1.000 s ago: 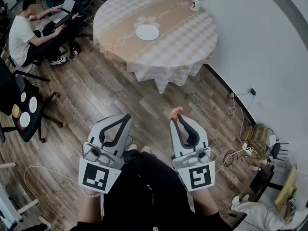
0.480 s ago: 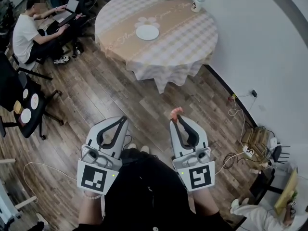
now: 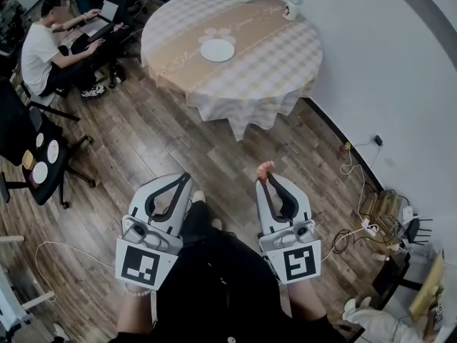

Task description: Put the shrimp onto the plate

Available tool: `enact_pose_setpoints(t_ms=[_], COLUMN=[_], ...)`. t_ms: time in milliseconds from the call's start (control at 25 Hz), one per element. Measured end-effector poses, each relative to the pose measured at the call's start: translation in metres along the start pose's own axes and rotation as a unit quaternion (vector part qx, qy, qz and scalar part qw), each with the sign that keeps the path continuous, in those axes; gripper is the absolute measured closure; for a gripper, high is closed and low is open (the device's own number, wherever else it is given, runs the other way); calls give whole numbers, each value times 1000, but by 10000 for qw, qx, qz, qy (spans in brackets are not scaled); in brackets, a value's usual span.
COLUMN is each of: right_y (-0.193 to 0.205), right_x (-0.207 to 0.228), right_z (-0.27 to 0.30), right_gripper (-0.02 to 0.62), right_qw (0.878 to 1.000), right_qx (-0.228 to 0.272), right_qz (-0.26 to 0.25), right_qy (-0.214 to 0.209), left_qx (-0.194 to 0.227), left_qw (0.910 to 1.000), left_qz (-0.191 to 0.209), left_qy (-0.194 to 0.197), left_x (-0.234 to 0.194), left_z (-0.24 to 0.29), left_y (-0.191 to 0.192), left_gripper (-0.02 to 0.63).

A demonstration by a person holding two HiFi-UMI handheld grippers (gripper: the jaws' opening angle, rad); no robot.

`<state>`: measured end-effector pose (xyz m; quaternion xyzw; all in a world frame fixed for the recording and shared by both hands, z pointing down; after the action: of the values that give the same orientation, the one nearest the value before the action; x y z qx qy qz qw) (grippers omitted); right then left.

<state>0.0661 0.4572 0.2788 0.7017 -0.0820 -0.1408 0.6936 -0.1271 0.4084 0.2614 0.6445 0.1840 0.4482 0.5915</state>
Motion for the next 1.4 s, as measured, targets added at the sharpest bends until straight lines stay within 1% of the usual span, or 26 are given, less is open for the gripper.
enact_pose_setpoints(t_ms=[200, 440, 1080, 1400], right_y=[-1, -1, -2, -2], right_x=[4, 12, 52, 59], right_z=[11, 33, 125, 169], right_gripper=[552, 552, 552, 552], right_qw=[10000, 9999, 9998, 9994], right_qx=[46, 29, -73, -88], right_qz=[-10, -89, -56, -90], right_qy=[21, 39, 201, 329], left_qx=[37, 119, 191, 304], left_qw=[10000, 9999, 9992, 9985], left_qz=[-11, -7, -52, -31], left_qy=[33, 93, 352, 449], left_x=[-7, -26, -99, -138], left_z=[9, 30, 105, 131], left_y=[3, 9, 25, 37], left_gripper=[606, 606, 606, 606])
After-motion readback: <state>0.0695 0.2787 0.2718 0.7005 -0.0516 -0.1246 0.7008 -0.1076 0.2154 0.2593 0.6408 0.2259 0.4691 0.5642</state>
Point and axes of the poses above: the fingertips, and each gripper's own axes: z forward along the fingers, x to its right, y out of its underside, the point moved 7 cm from there along -z, backward along the fingers, and after that the axes turned 3 degrees about z, right-handed, at the moved point
